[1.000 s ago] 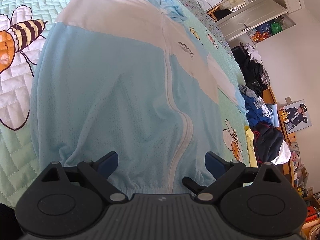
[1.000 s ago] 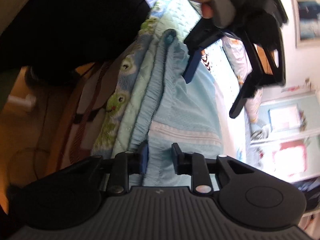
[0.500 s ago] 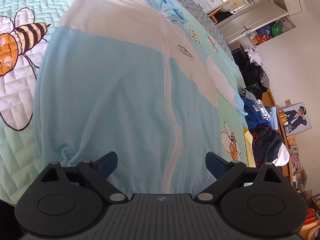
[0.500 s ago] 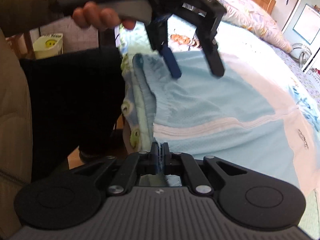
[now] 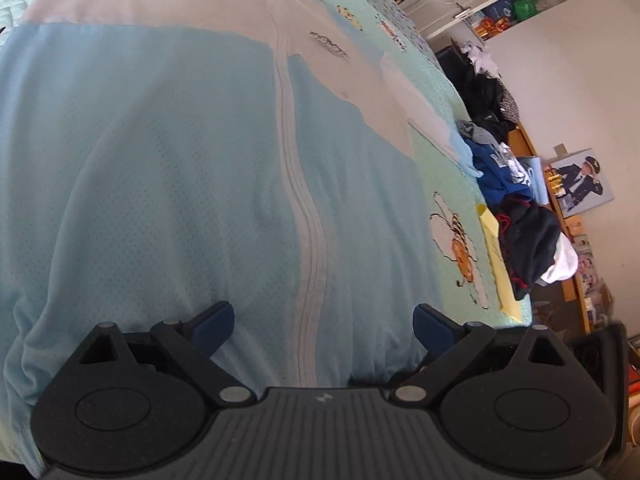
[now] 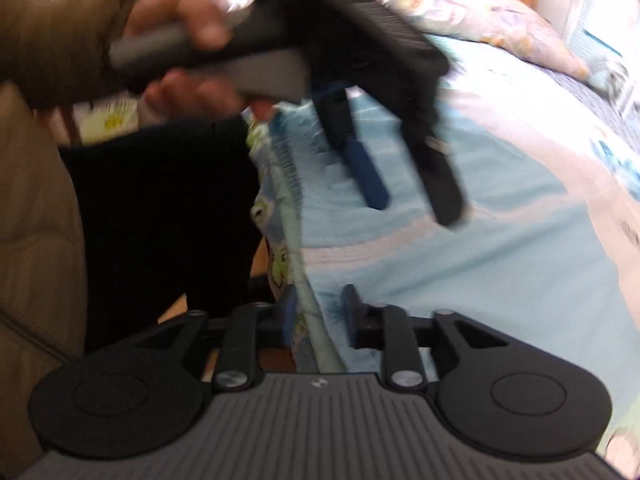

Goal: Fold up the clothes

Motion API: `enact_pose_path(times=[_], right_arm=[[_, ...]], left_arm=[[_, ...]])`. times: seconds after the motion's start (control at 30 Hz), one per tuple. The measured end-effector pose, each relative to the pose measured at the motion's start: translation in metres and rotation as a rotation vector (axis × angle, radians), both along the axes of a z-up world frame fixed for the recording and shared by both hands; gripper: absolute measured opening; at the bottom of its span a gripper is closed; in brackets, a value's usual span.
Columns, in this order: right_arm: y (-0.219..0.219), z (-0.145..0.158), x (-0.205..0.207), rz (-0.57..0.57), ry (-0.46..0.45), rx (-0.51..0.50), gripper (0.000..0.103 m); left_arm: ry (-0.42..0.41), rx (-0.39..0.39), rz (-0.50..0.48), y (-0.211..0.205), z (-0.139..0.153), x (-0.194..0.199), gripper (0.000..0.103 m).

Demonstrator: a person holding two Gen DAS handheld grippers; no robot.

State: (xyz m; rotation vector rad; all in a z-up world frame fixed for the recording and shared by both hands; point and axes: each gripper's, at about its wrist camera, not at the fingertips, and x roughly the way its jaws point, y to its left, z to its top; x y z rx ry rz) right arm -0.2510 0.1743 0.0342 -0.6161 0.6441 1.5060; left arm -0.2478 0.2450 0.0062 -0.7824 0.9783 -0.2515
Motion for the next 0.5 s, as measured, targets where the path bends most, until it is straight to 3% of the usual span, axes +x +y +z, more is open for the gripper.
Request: enact_pose_path(times=[0.07, 0.13, 0.17, 0.2, 0.33, 0.4, 0.5], right_arm=[[-0.018, 0.012, 0.028, -0.085, 0.153, 0.083, 0.040], [-0.038, 0.024, 0.063, -0.192, 0.293, 0.188, 0.053], [-0.048, 0.031, 0.080, -0.260, 0.319, 0.237, 0.057], [-0.053, 0.035, 0.096, -0.321, 0.323, 0.273, 0.063], [-0.050, 0.046, 0.158, -0.479, 0.285, 0.334, 0.064], [-0.030, 0.046, 0.185, -0.507, 0.265, 0.320, 0.064], [-0.009, 0.039, 0.228, -0.514, 0.314, 0.353, 0.064]], left_arm=[[0.008, -0.019, 0.006, 0.007, 0.003, -0.001, 0.096], [-0.016, -0.026, 0.015, 0.015, 0.012, -0.001, 0.096], [-0.039, -0.026, 0.021, 0.020, 0.019, 0.001, 0.096], [-0.068, -0.024, 0.029, 0.025, 0.026, 0.003, 0.096], [-0.183, -0.007, 0.141, 0.052, 0.046, 0.025, 0.098], [-0.214, 0.012, 0.218, 0.065, 0.044, 0.038, 0.098], [-0.269, -0.012, 0.275, 0.078, 0.031, 0.051, 0.098]])
